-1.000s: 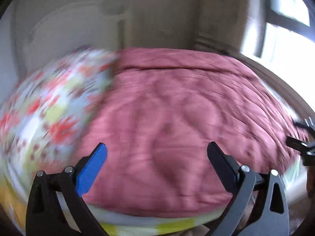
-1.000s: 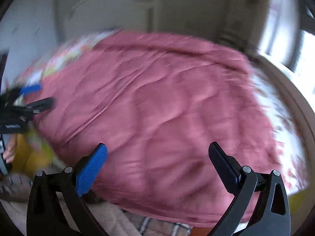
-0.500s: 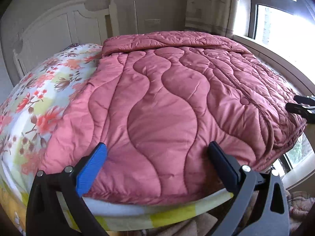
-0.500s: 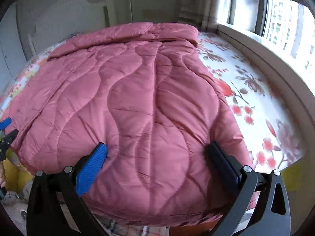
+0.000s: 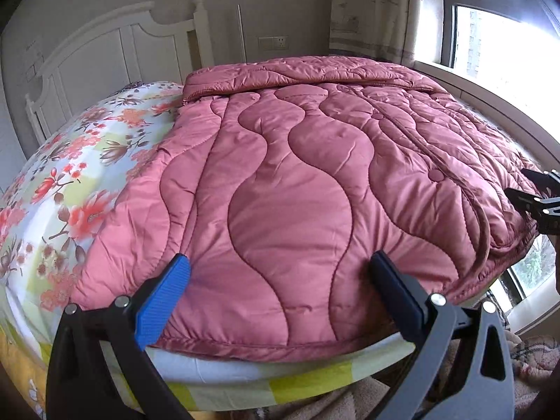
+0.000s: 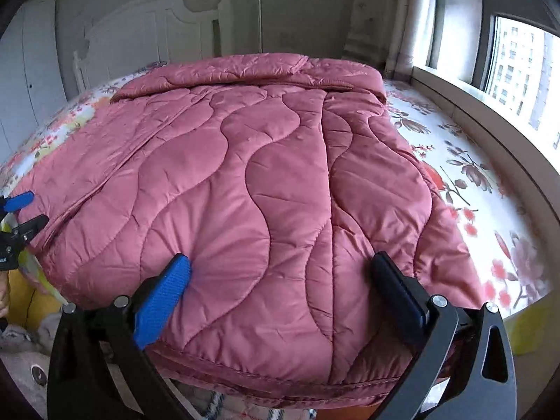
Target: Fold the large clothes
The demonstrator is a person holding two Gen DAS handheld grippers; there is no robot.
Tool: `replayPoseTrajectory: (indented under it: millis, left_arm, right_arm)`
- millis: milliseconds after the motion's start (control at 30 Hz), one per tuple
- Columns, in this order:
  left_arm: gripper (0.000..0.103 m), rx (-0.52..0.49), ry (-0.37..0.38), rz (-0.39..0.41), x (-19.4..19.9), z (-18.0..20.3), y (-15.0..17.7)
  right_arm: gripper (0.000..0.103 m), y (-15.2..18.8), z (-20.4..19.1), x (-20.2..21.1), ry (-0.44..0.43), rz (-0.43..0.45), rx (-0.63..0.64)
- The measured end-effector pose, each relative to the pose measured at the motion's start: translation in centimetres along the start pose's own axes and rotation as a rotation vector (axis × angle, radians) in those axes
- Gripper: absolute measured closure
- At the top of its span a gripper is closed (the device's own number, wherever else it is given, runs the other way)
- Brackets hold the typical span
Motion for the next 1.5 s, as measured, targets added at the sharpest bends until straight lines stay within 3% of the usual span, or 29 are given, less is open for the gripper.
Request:
replayPoseTrajectory:
  millis: [233, 400, 467, 500, 567, 633, 667, 867, 933, 1000, 1100, 1133, 1233, 1300, 1333, 1433, 1500]
  left_arm:
    - [0.002, 0.032, 0.02, -0.008, 0.4, -0.1, -0.5]
    - [0.002, 0.129, 0.044, 0.04, 0.8, -1.2, -6.2]
    - [0.002, 0.134, 0.057, 0.029, -0.3, -1.4, -8.4]
    - [0.002, 0.134, 0.027, 0.005, -1.4, -1.6, -8.9]
    - [0.002, 0.155, -0.034, -0.061, -3.8, -2.6, -8.8]
    - [0.002, 0.211, -0.049, -0.159, -6.7, -4.1, -7.0]
    - [0.002, 0.162, -0.064, -0.093, -6.1, -3.8, -6.7]
    - [0.002, 0.151, -0.054, -0.101, -5.1, -2.7, -6.9]
    - [0.002, 0.187, -0.05, -0.138, -5.0, -2.4, -8.1]
    - [0.002, 0.199, 0.005, -0.132, -4.8, -2.2, -9.6]
    - [0.002, 0.125, -0.019, -0.077, -4.6, -0.8, -11.7]
    - [0.002, 0.11, -0.023, -0.07, -4.9, -0.8, -12.2]
    - [0.002, 0.107, -0.071, -0.136, -8.0, -1.4, -13.0]
    - [0.002, 0.161, -0.087, -0.226, -10.7, -2.8, -11.8]
    - [0.002, 0.19, -0.056, -0.171, -10.3, -3.4, -11.3]
    - [0.002, 0.169, -0.043, -0.179, -9.0, -3.5, -10.8]
    - [0.002, 0.165, -0.021, -0.111, -6.3, -4.0, -10.4]
  right_arm:
    - [0.005, -1.7, 1.3, 1.0, 0.008, -0.019, -0.106]
    - [0.005, -4.9, -2.0, 0.0, 0.006, -0.001, -0.049]
    - [0.005, -5.2, -3.5, -1.7, 0.034, -0.041, 0.006]
    - [0.004, -4.9, -4.1, -2.6, 0.049, -0.073, 0.024]
    - [0.004, -3.9, -3.9, -3.1, 0.028, -0.038, -0.013]
    - [0.004, -3.6, -3.8, -2.9, 0.023, -0.025, 0.009]
    - [0.004, -3.6, -3.8, -2.8, 0.019, -0.03, 0.013]
    - [0.004, -4.3, -3.9, -2.4, 0.038, -0.093, 0.032]
    - [0.004, -5.7, -4.0, -2.4, 0.047, -0.103, 0.055]
    - [0.004, -7.9, -4.0, -1.9, 0.068, -0.057, 0.049]
    - [0.004, -10.4, -3.8, -2.0, 0.056, -0.035, 0.021]
    - [0.004, -10.9, -4.0, -3.3, 0.055, -0.068, 0.037]
    - [0.004, -9.9, -4.4, -7.6, 0.097, -0.222, 0.073]
    - [0.004, -9.1, -3.6, -7.9, 0.048, -0.202, -0.001]
    - [0.004, -9.0, -3.5, -7.8, 0.042, -0.199, -0.001]
    - [0.005, -8.2, -2.5, -6.2, 0.031, -0.185, 0.0]
    - [0.004, -7.5, -0.7, -4.0, 0.036, -0.126, -0.019]
Point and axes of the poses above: each gripper's, at about its wrist camera, not at the fingertips, and x roughly against the way its jaws point, z to its right, y to its underside, the point moved 1 cm from there along -x, roughly the way its jaws point, and after that the axes turned 11 degrees about y, right-handed, at the moved point
